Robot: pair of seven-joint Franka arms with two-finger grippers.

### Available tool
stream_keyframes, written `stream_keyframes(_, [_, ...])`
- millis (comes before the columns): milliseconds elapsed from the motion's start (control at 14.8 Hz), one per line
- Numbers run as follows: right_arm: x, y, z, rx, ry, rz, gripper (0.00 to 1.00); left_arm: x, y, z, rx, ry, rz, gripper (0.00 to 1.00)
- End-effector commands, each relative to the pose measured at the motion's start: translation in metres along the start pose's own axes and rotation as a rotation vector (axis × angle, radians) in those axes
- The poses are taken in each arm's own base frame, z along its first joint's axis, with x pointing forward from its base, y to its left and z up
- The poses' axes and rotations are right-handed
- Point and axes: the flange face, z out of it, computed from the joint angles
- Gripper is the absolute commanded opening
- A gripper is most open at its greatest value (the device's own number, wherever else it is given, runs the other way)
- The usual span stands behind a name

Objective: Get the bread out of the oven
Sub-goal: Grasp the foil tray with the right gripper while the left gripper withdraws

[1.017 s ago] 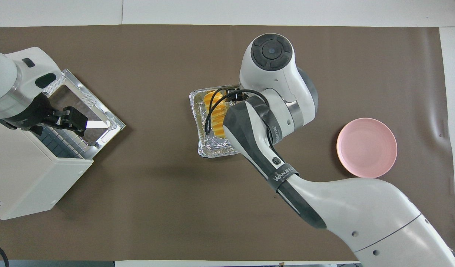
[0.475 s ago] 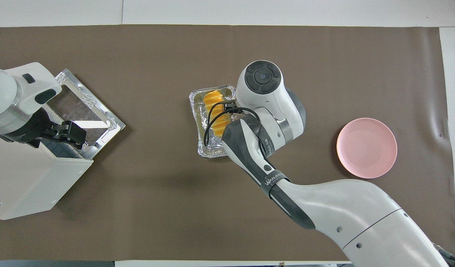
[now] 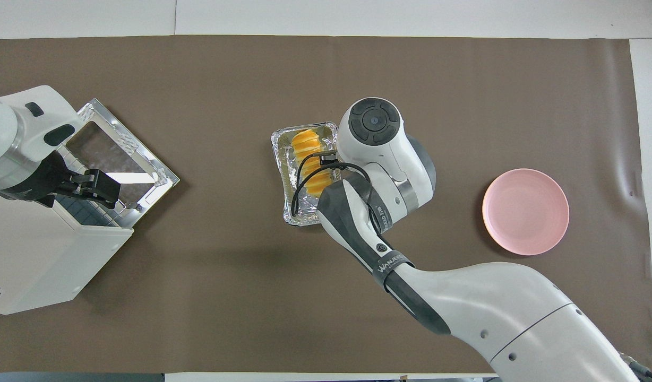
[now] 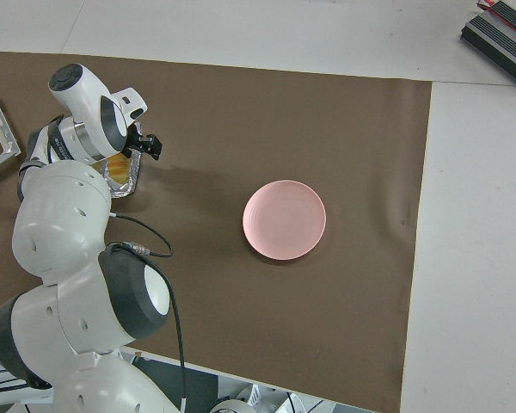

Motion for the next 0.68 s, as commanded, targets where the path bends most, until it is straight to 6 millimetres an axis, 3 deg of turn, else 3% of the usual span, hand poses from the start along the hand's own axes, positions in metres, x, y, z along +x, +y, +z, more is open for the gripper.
stream_keyframes(0, [-0.016,-0.009,-0.002,0.007,0.005,0.003,0.26,-0.005,-0.010,-0.005,-0.013,0.046,-0.012,1.00])
stream_keyframes(136, [-0.017,-0.010,-0.002,0.011,0.013,0.008,0.22,-0.004,-0.015,-0.004,-0.016,0.042,-0.016,1.00])
stream_keyframes(271, [-0.023,-0.015,0.000,0.008,0.013,0.018,0.00,-0.003,-0.022,-0.003,-0.018,0.041,-0.028,1.00])
stream_keyframes(407, [-0.018,-0.011,-0.005,0.001,0.022,0.013,0.00,-0.003,-0.022,-0.004,-0.018,0.041,-0.028,1.00])
stream_keyframes(610, [0.000,0.019,-0.028,0.006,0.050,0.009,0.00,-0.005,-0.016,-0.004,-0.015,0.039,-0.021,1.00])
